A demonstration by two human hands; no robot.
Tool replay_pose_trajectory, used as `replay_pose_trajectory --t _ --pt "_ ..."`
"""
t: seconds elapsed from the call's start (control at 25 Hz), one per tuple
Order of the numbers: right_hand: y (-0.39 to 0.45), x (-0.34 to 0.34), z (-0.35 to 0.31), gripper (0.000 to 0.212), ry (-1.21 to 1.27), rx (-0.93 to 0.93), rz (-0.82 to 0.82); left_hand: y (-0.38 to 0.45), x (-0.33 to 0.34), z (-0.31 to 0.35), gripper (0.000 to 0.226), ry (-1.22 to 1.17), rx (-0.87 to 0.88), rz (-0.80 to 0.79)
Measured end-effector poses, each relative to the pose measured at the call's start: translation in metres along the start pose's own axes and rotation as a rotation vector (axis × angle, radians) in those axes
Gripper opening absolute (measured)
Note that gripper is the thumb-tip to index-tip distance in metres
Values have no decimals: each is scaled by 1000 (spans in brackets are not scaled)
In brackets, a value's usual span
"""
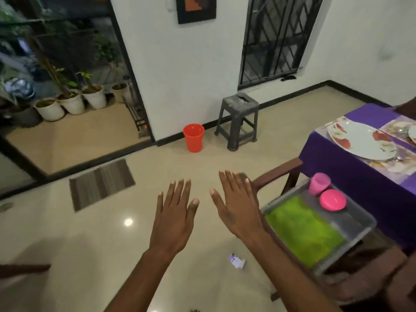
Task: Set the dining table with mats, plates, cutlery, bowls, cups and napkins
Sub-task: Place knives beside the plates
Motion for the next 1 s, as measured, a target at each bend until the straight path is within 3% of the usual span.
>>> replay_pose_trajectory --t 0.24,0.52,0.72,1.0 --pt "121 -18 44 69 13 195 123 178 24 25 61 -44 217 -63" --pt "219 -47 127 68 38 568 366 358 71 101 73 -103 636 -147" --pt "255 -71 161 68 48 766 551 440 93 168 81 -52 917 -170" --pt "273 -99 259 72 -5 989 748 494 157 278 65 -54 1238 -214"
Point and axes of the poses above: each hand's wrist, its own y-axis towards the middle knuckle, its own x-axis out of the palm, z = x × y, the point moved 9 cm from there along y, towards the middle knuckle, and after that the axes turned 15 degrees about y, right-handed, at the moved point
